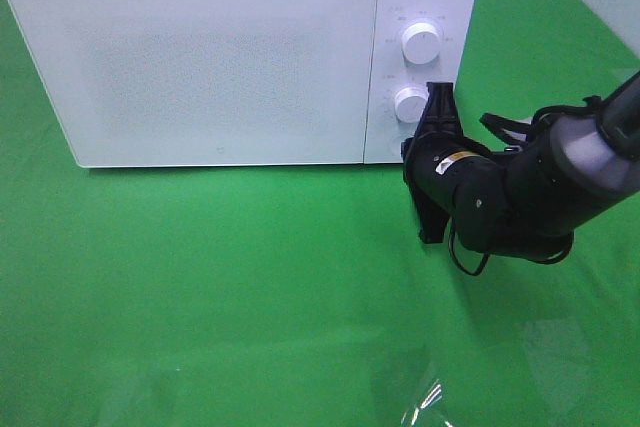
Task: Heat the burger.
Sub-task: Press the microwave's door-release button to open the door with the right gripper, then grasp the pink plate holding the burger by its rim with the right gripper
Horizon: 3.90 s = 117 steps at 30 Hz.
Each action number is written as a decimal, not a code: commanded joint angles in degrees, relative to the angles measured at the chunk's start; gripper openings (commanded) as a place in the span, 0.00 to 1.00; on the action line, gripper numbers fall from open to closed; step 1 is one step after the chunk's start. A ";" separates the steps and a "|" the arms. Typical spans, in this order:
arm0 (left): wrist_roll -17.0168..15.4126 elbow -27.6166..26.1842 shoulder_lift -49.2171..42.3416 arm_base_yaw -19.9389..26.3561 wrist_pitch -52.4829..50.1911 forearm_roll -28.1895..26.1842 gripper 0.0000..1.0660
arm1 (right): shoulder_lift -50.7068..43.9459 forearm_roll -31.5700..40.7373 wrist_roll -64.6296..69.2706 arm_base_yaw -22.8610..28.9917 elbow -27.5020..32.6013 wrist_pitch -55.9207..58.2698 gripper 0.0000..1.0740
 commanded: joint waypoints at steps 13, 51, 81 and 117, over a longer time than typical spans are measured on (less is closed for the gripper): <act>0.11 0.17 -0.34 0.06 -0.06 -0.29 0.91 | 2.12 -1.26 -0.11 -2.35 -3.32 1.78 0.00; 0.11 0.17 -0.34 0.06 -0.06 -0.29 0.91 | 4.58 2.35 4.35 -2.18 -10.60 -10.94 0.00; 0.11 0.17 -0.34 0.06 -0.06 -0.29 0.91 | 2.81 3.32 2.35 -1.26 -9.22 -8.71 0.00; 0.11 0.17 -0.34 0.06 -0.06 -0.29 0.91 | -20.91 -1.83 -27.50 3.15 8.08 24.18 0.00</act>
